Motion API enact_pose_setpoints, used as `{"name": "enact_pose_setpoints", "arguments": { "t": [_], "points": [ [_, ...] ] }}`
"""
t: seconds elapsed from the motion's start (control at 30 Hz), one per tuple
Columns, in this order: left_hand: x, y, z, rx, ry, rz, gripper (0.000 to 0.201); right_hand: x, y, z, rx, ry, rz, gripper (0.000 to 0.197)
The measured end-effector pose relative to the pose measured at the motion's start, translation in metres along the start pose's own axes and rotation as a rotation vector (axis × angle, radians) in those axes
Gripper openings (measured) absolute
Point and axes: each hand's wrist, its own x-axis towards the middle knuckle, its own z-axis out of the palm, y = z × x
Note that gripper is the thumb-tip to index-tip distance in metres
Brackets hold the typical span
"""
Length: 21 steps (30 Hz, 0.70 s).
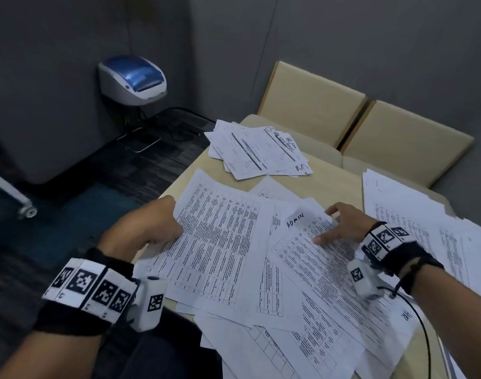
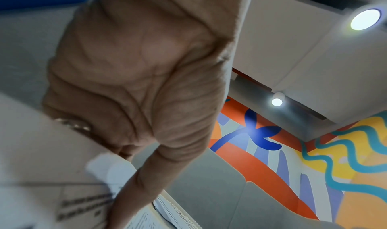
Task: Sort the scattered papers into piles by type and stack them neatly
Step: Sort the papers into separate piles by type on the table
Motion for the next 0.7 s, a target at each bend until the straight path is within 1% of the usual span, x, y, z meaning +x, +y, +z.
{"name": "enact_pose_setpoints", "arguments": {
  "t": [0.07, 0.1, 0.13, 0.17, 0.2, 0.27, 0.3, 0.4, 0.43, 0.47, 0.5, 0.57, 0.6, 0.7],
  "points": [
    [0.0, 0.001, 0.0, -0.017, 0.002, -0.003, 0.028, -0.003, 0.001, -0.003, -0.021, 0.057, -0.078, 0.052],
    [0.0, 0.001, 0.0, -0.026, 0.002, -0.007, 0.028, -0.007, 0.0, -0.006, -0.029, 0.088, -0.118, 0.034],
    [0.0, 0.001, 0.0, -0.041, 0.006, -0.011, 0.028, -0.012, -0.002, -0.012, -0.028, 0.129, -0.151, 0.024],
    [0.0, 0.001, 0.0, -0.057, 0.012, -0.015, 0.028, -0.018, -0.002, -0.02, -0.022, 0.176, -0.169, 0.021],
    [0.0, 0.001, 0.0, -0.072, 0.019, -0.019, 0.027, -0.025, -0.004, -0.029, 0.002, 0.221, -0.173, 0.023],
    [-0.001, 0.002, 0.001, -0.091, 0.028, -0.026, 0.025, -0.042, -0.006, -0.049, 0.12, 0.295, -0.168, 0.032],
    [-0.001, 0.004, 0.002, -0.097, 0.031, -0.027, 0.025, -0.051, -0.007, -0.057, 0.199, 0.319, -0.173, 0.031],
    [-0.003, 0.011, 0.006, -0.094, 0.03, -0.038, 0.028, -0.073, -0.013, -0.075, 0.447, 0.378, -0.234, 0.018],
    [-0.005, 0.014, 0.007, -0.09, 0.03, -0.041, 0.029, -0.073, -0.014, -0.079, 0.565, 0.379, -0.244, 0.015],
    [-0.008, 0.019, 0.009, -0.087, 0.029, -0.041, 0.029, -0.073, -0.016, -0.08, 0.679, 0.358, -0.239, 0.016],
    [-0.01, 0.023, 0.011, -0.086, 0.026, -0.041, 0.029, -0.071, -0.017, -0.079, 0.767, 0.336, -0.215, 0.021],
    [-0.016, 0.032, 0.014, -0.091, 0.013, -0.037, 0.031, -0.066, -0.019, -0.066, 0.805, 0.304, -0.16, 0.038],
    [-0.018, 0.036, 0.015, -0.099, 0.003, -0.031, 0.033, -0.062, -0.019, -0.055, 0.793, 0.289, -0.143, 0.04],
    [-0.019, 0.042, 0.021, -0.143, -0.023, -0.013, 0.042, -0.052, -0.026, -0.008, 0.67, 0.263, -0.123, 0.024]
  ]
}}
